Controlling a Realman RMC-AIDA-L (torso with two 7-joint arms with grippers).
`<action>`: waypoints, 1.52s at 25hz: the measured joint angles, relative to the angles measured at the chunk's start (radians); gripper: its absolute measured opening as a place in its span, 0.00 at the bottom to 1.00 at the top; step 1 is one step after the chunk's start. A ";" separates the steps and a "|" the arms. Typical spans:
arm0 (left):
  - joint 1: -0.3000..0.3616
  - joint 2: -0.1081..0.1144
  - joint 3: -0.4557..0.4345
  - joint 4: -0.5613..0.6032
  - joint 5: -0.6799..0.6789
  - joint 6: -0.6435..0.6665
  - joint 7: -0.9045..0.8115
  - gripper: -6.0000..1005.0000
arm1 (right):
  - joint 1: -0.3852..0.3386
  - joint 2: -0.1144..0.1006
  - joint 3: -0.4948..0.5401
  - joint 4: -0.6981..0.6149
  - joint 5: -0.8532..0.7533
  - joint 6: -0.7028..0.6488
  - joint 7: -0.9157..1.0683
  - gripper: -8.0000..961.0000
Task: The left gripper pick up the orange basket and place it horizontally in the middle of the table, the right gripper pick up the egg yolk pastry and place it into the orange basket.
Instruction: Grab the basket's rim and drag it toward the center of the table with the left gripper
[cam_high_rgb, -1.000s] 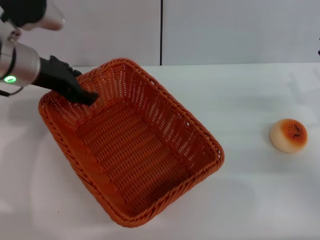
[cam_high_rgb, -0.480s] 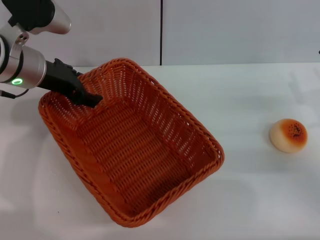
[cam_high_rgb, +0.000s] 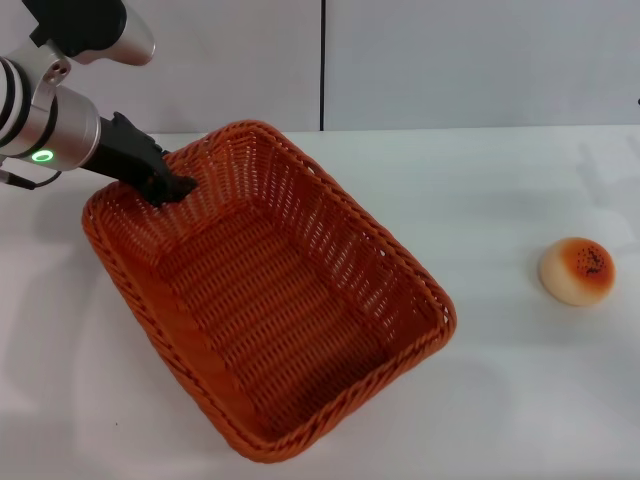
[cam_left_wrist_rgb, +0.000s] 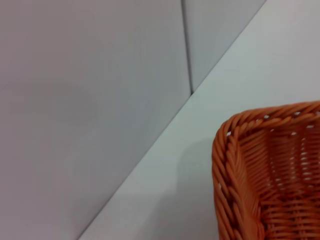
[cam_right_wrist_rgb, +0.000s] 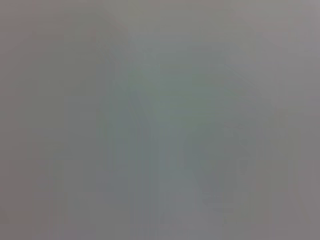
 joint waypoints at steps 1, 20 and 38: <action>-0.001 0.000 0.003 0.000 0.009 -0.003 -0.002 0.49 | -0.001 0.000 0.000 0.000 0.000 -0.001 0.000 0.70; -0.041 0.002 0.002 -0.032 0.064 -0.028 -0.077 0.31 | 0.004 0.000 0.000 -0.001 0.000 -0.007 0.000 0.70; 0.087 0.011 -0.161 0.209 0.072 0.155 -0.486 0.23 | 0.018 -0.002 0.003 -0.080 0.005 0.001 0.047 0.70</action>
